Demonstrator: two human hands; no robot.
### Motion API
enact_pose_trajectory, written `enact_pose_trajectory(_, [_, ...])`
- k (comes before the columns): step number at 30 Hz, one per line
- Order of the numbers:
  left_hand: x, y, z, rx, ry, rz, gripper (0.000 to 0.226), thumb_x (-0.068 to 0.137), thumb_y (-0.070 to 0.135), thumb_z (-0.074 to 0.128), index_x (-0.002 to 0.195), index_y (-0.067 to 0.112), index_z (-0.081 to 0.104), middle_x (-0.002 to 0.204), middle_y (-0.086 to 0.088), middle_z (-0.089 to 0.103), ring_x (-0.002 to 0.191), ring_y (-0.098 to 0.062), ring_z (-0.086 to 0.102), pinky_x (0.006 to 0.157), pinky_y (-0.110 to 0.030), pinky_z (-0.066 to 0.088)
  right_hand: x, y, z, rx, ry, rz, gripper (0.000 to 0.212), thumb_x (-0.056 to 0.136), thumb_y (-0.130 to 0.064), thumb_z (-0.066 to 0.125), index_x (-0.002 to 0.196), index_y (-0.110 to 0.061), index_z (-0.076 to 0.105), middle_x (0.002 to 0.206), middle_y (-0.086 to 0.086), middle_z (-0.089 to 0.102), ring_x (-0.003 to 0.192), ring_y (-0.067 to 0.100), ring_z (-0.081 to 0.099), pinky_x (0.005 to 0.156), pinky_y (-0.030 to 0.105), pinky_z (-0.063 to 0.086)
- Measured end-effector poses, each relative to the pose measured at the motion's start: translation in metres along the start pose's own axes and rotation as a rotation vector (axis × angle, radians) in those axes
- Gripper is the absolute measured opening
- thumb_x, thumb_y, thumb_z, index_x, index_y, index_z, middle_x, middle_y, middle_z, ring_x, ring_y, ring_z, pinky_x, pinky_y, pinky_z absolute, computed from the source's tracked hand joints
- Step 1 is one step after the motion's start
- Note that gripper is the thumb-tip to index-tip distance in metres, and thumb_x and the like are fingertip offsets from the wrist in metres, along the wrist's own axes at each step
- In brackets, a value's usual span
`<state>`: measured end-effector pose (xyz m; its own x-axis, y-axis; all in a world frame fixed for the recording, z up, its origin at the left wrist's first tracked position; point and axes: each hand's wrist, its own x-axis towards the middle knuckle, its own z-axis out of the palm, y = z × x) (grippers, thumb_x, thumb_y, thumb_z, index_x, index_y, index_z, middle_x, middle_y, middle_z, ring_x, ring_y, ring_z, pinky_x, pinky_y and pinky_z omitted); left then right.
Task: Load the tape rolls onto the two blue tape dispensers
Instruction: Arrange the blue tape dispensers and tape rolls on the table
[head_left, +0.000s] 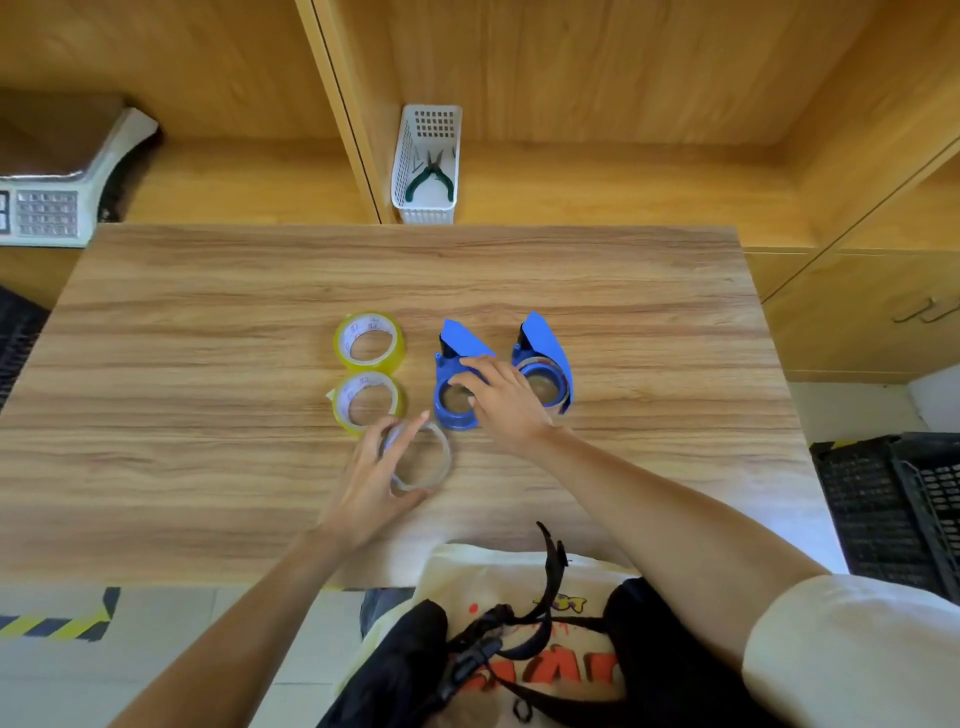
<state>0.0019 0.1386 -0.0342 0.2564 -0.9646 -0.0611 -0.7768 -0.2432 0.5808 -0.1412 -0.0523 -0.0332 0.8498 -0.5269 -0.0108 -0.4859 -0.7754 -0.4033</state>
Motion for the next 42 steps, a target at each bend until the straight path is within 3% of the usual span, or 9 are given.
enact_pose_trajectory(4, [-0.013,-0.006,0.000,0.114,-0.060,-0.037,0.105,0.071,0.036,0.078,0.149,0.051,0.009,0.140,-0.002,0.033,0.129,-0.023,0.043,0.107,-0.043,0.041,0.003,-0.002,-0.001,-0.022,-0.064,-0.055,0.036,0.090,-0.002,0.050,0.122,-0.013,0.062,0.151,0.006,0.040,0.141,0.030,0.030,0.116,0.045,0.023])
enact_pose_trajectory(9, [-0.019,-0.002,0.000,0.168,-0.118,-0.160,0.114,0.072,0.047,0.077,0.147,0.052,-0.009,0.146,-0.003,0.028,0.135,-0.027,0.037,0.107,-0.042,0.037,0.007,0.000,-0.005,-0.006,-0.085,-0.041,0.036,0.090,-0.001,0.047,0.121,-0.014,0.062,0.152,0.004,0.038,0.143,0.027,0.028,0.117,0.044,0.022])
enact_pose_trajectory(12, [-0.018,-0.008,0.000,0.200,-0.139,-0.183,0.114,0.069,0.058,0.074,0.147,0.053,-0.008,0.144,-0.003,0.031,0.131,-0.026,0.041,0.107,-0.042,0.038,0.009,0.005,-0.009,0.012,-0.063,-0.026,0.037,0.089,0.001,0.048,0.118,-0.016,0.064,0.150,0.004,0.041,0.140,0.027,0.031,0.115,0.045,0.025])
enact_pose_trajectory(16, [-0.009,-0.006,-0.001,0.334,-0.095,-0.067,0.106,0.066,0.079,0.057,0.152,0.045,0.005,0.143,-0.002,0.035,0.125,-0.024,0.045,0.101,-0.040,0.043,0.011,0.019,-0.016,0.023,-0.002,0.024,0.043,0.088,0.001,0.050,0.125,-0.017,0.061,0.147,0.003,0.045,0.139,0.026,0.034,0.116,0.042,0.024])
enact_pose_trajectory(23, [0.063,0.034,0.007,0.361,-0.063,0.130,0.084,0.084,0.064,0.046,0.154,0.029,0.017,0.149,-0.008,0.036,0.138,-0.030,0.034,0.103,-0.046,0.041,-0.002,0.048,-0.041,0.051,0.126,0.229,0.064,0.080,-0.001,0.050,0.141,-0.020,0.045,0.145,0.002,0.045,0.139,0.028,0.032,0.110,0.041,0.030])
enact_pose_trajectory(29, [0.122,0.084,0.037,0.505,-0.114,0.202,0.092,0.077,0.070,0.049,0.154,0.027,0.021,0.148,-0.009,0.046,0.140,-0.035,0.037,0.105,-0.048,0.039,-0.033,0.084,-0.043,0.054,0.071,0.377,0.064,0.089,-0.012,0.045,0.150,-0.020,0.029,0.150,0.003,0.039,0.140,0.027,0.031,0.112,0.045,0.033])
enact_pose_trajectory(35, [0.146,0.105,0.064,0.572,-0.231,0.156,0.103,0.082,0.070,0.048,0.149,0.031,-0.019,0.161,-0.009,0.020,0.150,-0.033,0.009,0.118,-0.048,0.012,-0.055,0.094,-0.038,0.051,-0.085,0.397,0.063,0.098,-0.028,0.044,0.154,-0.022,0.016,0.153,0.003,0.035,0.143,0.028,0.026,0.112,0.042,0.026])
enact_pose_trajectory(39, [0.153,0.113,0.073,0.591,-0.241,0.144,0.102,0.084,0.068,0.049,0.154,0.025,-0.012,0.155,-0.013,0.028,0.146,-0.032,0.020,0.114,-0.047,0.021,-0.055,0.095,-0.040,0.117,-0.153,0.436,0.065,0.099,-0.029,0.041,0.155,-0.024,0.009,0.141,0.008,0.050,0.137,0.031,0.034,0.109,0.043,0.032])
enact_pose_trajectory(42, [0.158,0.114,0.077,0.594,-0.213,0.167,0.101,0.083,0.066,0.052,0.155,0.021,-0.001,0.145,-0.017,0.040,0.133,-0.034,0.039,0.107,-0.046,0.030,-0.056,0.095,-0.042,0.128,-0.163,0.442,0.064,0.100,-0.029,0.040,0.155,-0.026,0.007,0.135,0.010,0.054,0.134,0.032,0.038,0.106,0.042,0.034])
